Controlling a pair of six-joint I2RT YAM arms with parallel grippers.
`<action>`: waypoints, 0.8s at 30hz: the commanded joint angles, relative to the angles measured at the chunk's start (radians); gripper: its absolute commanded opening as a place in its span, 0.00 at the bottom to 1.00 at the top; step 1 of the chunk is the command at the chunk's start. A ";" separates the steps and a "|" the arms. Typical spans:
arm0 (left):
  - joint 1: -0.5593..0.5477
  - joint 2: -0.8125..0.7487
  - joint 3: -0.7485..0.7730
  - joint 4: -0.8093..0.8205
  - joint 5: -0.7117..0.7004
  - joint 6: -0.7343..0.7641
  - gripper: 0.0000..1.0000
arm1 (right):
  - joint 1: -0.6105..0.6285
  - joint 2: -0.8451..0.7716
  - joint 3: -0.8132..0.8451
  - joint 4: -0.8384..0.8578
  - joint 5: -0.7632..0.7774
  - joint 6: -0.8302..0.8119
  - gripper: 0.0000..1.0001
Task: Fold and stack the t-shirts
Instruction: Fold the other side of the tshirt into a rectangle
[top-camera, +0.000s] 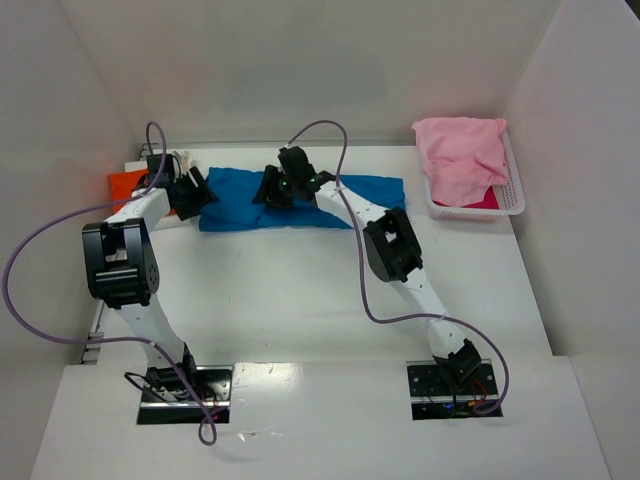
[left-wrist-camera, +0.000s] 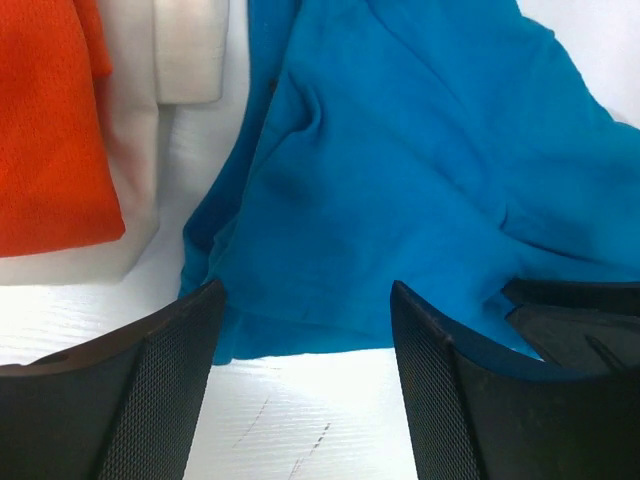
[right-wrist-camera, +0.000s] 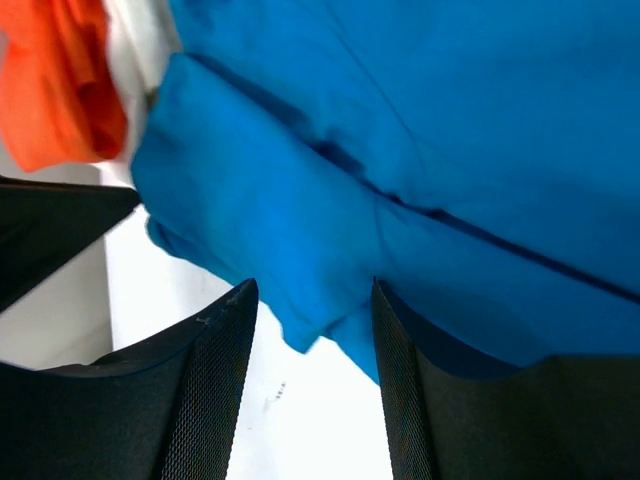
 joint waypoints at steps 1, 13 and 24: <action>0.004 0.019 0.045 0.023 0.018 0.023 0.76 | 0.020 -0.103 -0.085 -0.006 0.053 0.007 0.55; 0.013 0.060 0.079 0.014 -0.009 0.052 0.72 | 0.030 -0.134 -0.220 0.091 0.023 0.039 0.55; 0.013 0.081 0.079 0.002 -0.039 0.081 0.64 | 0.030 -0.064 -0.079 0.082 0.013 0.048 0.55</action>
